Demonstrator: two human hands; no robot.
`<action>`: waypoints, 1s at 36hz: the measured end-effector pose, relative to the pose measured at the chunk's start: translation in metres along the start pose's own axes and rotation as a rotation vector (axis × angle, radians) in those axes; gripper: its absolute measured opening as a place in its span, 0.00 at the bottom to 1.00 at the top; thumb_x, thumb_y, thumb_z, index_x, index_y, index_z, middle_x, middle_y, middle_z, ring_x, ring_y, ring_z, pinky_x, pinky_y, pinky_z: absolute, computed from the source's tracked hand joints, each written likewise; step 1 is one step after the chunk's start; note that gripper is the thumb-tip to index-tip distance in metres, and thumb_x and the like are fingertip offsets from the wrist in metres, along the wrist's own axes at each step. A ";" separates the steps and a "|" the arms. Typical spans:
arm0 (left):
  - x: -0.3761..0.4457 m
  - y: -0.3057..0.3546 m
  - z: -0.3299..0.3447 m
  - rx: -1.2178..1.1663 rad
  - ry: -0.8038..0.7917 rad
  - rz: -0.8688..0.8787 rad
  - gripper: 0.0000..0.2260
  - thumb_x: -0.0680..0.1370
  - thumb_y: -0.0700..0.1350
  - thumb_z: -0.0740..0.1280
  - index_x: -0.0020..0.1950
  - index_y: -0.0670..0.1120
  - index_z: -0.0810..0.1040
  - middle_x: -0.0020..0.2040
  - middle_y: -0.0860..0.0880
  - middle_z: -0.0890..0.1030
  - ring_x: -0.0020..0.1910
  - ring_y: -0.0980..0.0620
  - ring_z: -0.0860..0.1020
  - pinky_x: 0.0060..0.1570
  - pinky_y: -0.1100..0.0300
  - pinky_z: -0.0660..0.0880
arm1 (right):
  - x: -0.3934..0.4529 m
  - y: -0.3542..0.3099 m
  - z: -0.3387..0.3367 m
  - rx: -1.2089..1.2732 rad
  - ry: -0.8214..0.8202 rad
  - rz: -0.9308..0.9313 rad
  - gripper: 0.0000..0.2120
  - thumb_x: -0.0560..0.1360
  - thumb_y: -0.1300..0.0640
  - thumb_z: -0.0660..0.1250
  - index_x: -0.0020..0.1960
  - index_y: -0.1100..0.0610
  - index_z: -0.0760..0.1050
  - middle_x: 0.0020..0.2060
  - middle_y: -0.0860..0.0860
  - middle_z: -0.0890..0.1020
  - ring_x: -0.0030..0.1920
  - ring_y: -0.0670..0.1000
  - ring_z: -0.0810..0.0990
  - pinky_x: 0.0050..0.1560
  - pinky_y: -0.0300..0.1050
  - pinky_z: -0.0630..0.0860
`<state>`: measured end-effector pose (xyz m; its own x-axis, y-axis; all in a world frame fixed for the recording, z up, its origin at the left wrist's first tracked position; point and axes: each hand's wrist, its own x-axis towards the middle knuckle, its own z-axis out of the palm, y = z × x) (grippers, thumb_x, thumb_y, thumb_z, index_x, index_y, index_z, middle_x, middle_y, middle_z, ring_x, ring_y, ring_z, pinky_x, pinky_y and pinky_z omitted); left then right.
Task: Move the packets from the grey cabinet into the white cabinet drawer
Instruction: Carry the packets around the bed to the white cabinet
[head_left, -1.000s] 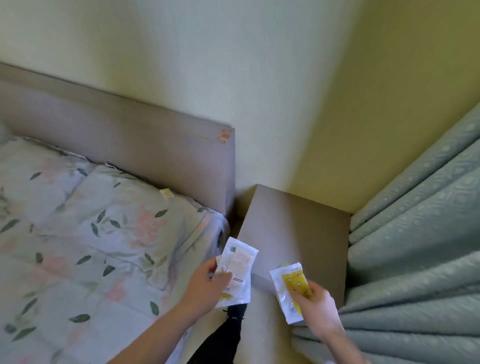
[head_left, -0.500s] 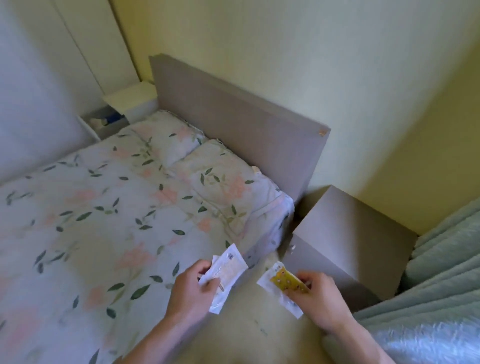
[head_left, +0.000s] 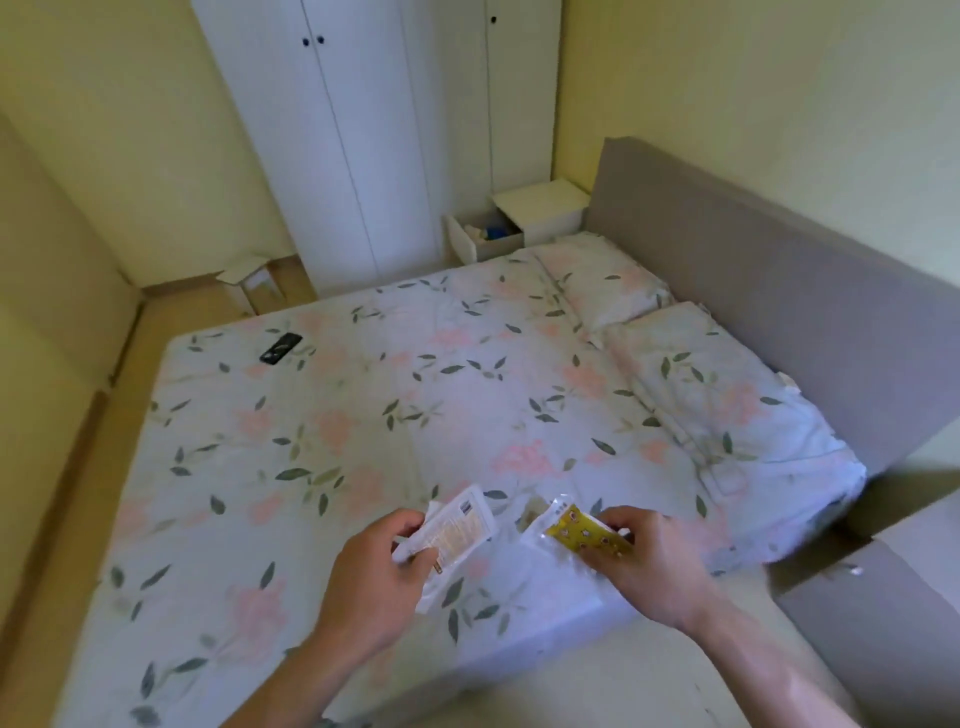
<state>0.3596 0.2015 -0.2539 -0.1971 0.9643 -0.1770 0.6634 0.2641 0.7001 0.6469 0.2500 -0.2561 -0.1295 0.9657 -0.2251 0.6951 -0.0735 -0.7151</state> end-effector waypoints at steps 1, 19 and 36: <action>-0.002 -0.015 -0.018 0.007 0.016 -0.015 0.08 0.76 0.43 0.71 0.49 0.57 0.79 0.47 0.62 0.83 0.41 0.62 0.81 0.31 0.69 0.73 | 0.002 -0.018 0.017 0.003 -0.015 -0.022 0.07 0.70 0.53 0.75 0.36 0.49 0.80 0.26 0.43 0.77 0.26 0.43 0.72 0.29 0.36 0.66; -0.024 -0.239 -0.262 -0.156 0.415 -0.357 0.08 0.79 0.45 0.70 0.52 0.59 0.79 0.44 0.60 0.83 0.40 0.57 0.81 0.37 0.60 0.78 | 0.096 -0.297 0.262 -0.148 -0.446 -0.350 0.06 0.72 0.48 0.74 0.39 0.48 0.82 0.33 0.47 0.82 0.30 0.47 0.77 0.33 0.42 0.72; -0.153 -0.484 -0.464 -0.324 0.803 -0.688 0.13 0.77 0.40 0.70 0.55 0.58 0.79 0.47 0.60 0.85 0.42 0.59 0.83 0.35 0.62 0.78 | 0.040 -0.561 0.581 -0.240 -0.748 -0.684 0.15 0.72 0.41 0.70 0.39 0.53 0.77 0.34 0.51 0.82 0.35 0.53 0.80 0.38 0.53 0.77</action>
<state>-0.2663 -0.0837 -0.2445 -0.9404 0.2888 -0.1796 0.0350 0.6075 0.7935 -0.1589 0.1849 -0.2488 -0.8970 0.3760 -0.2324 0.4201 0.5617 -0.7127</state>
